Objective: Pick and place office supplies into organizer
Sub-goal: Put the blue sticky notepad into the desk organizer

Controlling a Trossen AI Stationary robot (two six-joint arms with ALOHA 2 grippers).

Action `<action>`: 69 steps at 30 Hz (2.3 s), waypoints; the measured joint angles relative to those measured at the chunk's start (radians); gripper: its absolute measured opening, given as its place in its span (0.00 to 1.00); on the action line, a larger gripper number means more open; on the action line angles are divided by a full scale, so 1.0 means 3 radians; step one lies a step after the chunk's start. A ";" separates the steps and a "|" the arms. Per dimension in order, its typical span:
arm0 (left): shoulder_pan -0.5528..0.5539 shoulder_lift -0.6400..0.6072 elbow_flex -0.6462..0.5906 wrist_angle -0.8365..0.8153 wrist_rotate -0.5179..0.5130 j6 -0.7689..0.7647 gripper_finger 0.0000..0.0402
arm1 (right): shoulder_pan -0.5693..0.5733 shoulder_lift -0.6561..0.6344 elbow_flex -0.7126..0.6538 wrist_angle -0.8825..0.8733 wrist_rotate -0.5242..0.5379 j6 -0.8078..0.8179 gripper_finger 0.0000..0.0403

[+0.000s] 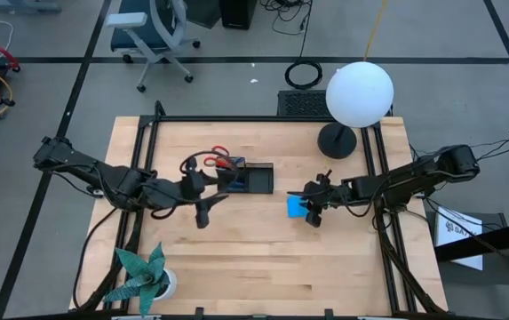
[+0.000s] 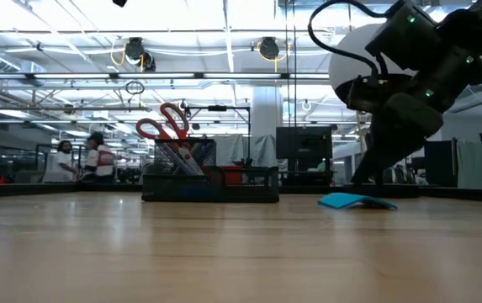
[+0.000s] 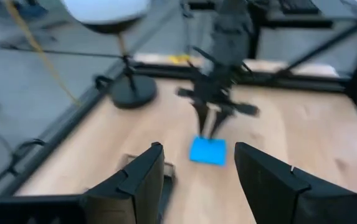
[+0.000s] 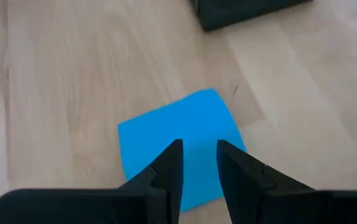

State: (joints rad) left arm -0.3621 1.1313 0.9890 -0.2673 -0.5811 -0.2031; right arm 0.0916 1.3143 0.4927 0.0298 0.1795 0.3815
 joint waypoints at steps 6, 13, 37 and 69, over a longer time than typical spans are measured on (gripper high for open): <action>-0.0003 0.0064 0.0000 -0.0509 0.0592 -0.0204 0.51 | 0.0048 0.0253 0.0001 0.0083 0.0004 0.0035 0.22; 0.0055 0.0448 -0.0003 -0.0906 0.0643 -0.0313 0.51 | 0.0049 0.0773 0.0014 0.0788 -0.0211 -0.0064 0.22; 0.0414 0.1647 -0.0411 0.0738 0.0739 -0.0033 0.51 | 0.0051 0.1109 0.0078 0.1639 -0.0516 -0.0272 0.22; 0.0326 0.1911 -0.0406 0.0953 0.0772 -0.0225 0.51 | 0.0048 0.1798 0.0885 0.1609 -0.0524 -0.0452 0.22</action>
State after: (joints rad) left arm -0.2644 1.7046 0.8673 0.0187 -0.3496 -0.2704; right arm 0.1059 1.8536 0.7582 0.5126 0.0222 0.2460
